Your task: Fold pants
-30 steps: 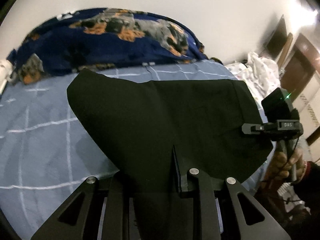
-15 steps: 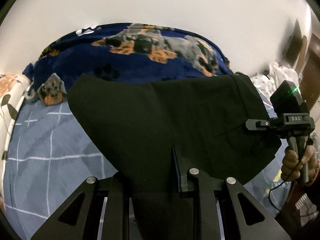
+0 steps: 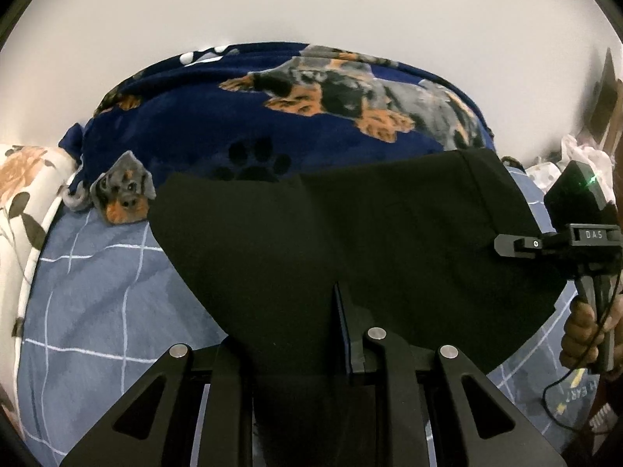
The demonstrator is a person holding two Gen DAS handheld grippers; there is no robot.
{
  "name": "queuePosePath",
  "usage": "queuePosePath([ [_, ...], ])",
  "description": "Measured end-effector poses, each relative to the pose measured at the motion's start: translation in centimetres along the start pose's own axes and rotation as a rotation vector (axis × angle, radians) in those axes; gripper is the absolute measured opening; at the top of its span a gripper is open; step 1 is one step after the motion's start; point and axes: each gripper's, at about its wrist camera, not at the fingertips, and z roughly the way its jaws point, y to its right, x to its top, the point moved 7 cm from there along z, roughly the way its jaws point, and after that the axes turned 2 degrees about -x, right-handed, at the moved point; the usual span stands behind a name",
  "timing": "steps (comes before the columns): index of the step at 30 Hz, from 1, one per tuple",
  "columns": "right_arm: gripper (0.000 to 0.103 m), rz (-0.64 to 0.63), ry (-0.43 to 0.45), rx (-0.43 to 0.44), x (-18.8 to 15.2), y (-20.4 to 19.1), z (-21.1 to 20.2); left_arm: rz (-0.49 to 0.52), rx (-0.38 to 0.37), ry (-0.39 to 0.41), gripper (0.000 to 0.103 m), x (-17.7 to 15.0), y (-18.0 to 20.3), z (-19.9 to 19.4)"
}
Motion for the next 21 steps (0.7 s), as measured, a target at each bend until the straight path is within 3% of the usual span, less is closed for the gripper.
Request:
queuePosePath([
  [21, 0.025, 0.087, 0.000, -0.004, 1.0, 4.2, 1.6, -0.061, 0.019, -0.053, 0.021, -0.3, -3.3, 5.3],
])
